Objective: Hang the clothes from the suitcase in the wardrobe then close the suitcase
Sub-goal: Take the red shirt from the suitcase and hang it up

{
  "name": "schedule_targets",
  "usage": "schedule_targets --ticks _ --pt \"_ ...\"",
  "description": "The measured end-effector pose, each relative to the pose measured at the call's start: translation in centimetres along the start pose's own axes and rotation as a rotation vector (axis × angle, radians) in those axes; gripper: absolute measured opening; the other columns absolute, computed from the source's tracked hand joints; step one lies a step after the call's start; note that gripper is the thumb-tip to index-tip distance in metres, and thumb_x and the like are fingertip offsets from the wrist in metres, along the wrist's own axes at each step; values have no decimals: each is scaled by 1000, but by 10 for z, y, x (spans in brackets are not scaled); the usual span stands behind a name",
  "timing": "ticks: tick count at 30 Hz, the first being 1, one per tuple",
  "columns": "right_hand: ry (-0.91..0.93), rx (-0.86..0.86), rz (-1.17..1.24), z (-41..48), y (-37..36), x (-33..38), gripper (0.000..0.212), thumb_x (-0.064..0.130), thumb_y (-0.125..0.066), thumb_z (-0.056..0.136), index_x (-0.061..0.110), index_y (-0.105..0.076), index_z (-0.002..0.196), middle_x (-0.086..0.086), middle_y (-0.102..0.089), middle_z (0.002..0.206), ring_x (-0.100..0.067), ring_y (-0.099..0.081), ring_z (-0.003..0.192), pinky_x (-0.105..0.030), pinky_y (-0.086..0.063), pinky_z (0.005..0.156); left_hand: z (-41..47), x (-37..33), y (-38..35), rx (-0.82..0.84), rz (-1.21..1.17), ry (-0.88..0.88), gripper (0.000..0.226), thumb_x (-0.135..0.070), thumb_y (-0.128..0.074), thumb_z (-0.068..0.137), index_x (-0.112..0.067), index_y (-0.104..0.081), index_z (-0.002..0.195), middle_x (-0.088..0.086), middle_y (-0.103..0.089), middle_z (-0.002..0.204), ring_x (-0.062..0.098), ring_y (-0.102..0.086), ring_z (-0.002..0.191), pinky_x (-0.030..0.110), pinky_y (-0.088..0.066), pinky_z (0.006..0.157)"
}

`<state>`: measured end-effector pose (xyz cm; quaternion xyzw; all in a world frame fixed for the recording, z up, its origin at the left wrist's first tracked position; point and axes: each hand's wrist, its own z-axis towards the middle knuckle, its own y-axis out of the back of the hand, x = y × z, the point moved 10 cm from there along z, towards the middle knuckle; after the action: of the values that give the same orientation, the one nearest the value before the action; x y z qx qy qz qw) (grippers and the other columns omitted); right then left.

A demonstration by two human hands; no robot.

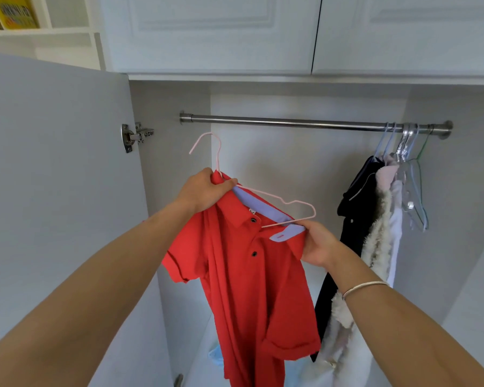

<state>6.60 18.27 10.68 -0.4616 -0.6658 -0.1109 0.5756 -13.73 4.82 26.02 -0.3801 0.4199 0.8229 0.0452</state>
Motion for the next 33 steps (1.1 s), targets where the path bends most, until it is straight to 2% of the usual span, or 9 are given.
schedule_targets --ticks 3,7,14,17,21,26,28,30,33 --pt "0 -38 32 -6 7 6 29 14 -44 93 0 -65 107 -20 -69 101 -30 -71 79 -39 -60 70 -1 5 -8 62 -78 -3 37 -47 -61 85 -16 -69 105 2 -69 108 23 -62 103 35 -48 93" --pt "-3 -99 60 -17 19 15 36 12 -36 93 -10 -58 111 -27 -70 94 -37 -72 72 -46 -60 63 -4 -3 -16 93 -85 -10 30 -42 -57 88 -22 -71 105 2 -69 113 23 -60 108 32 -46 95" --pt "-37 -187 160 -31 40 20 47 17 -29 91 -12 -52 120 -30 -60 114 -43 -58 109 -54 -43 93 -10 -15 -33 207 -130 -28 25 -39 -56 91 -26 -69 106 1 -66 117 22 -58 110 28 -41 92" --pt "-2 -176 213 -34 45 27 51 33 -28 96 -3 -61 112 -26 -63 115 -37 -59 105 -49 -47 92 -10 -9 -35 235 -137 -29 26 -42 -56 90 -27 -69 106 -2 -66 114 20 -59 108 28 -42 94" --pt "34 -203 21 -33 44 34 35 25 -46 95 6 -67 114 -20 -65 119 -35 -63 104 -46 -55 85 -10 -7 -38 247 -138 -46 30 -48 -56 88 -28 -69 107 -4 -68 114 19 -60 108 33 -45 100" --pt "276 -512 -236 -38 62 64 26 22 -57 92 -3 -64 88 -16 -61 81 -30 -56 68 -35 -48 65 -10 -2 -38 206 -96 -23 37 -51 -55 89 -23 -69 107 -3 -67 112 20 -60 106 32 -45 96" --pt "457 -669 -497 -47 67 87 33 23 -58 91 -9 -61 83 -13 -54 72 -27 -51 71 -31 -40 62 -10 2 -38 197 -86 -4 36 -52 -55 89 -23 -70 105 -2 -67 110 20 -59 104 29 -43 91" --pt "545 -747 -737 -56 59 100 30 29 -57 91 9 -53 69 -4 -52 69 -27 -52 76 -30 -37 62 -9 3 -38 187 -77 -8 35 -52 -56 88 -24 -70 103 -1 -67 109 20 -60 104 28 -43 89" --pt "582 -825 -881 -65 50 106 30 38 -55 92 15 -54 74 -6 -60 83 -30 -57 84 -32 -39 68 -9 -4 -32 159 -62 -31 32 -50 -57 89 -23 -69 101 -1 -67 105 20 -60 100 29 -44 88"
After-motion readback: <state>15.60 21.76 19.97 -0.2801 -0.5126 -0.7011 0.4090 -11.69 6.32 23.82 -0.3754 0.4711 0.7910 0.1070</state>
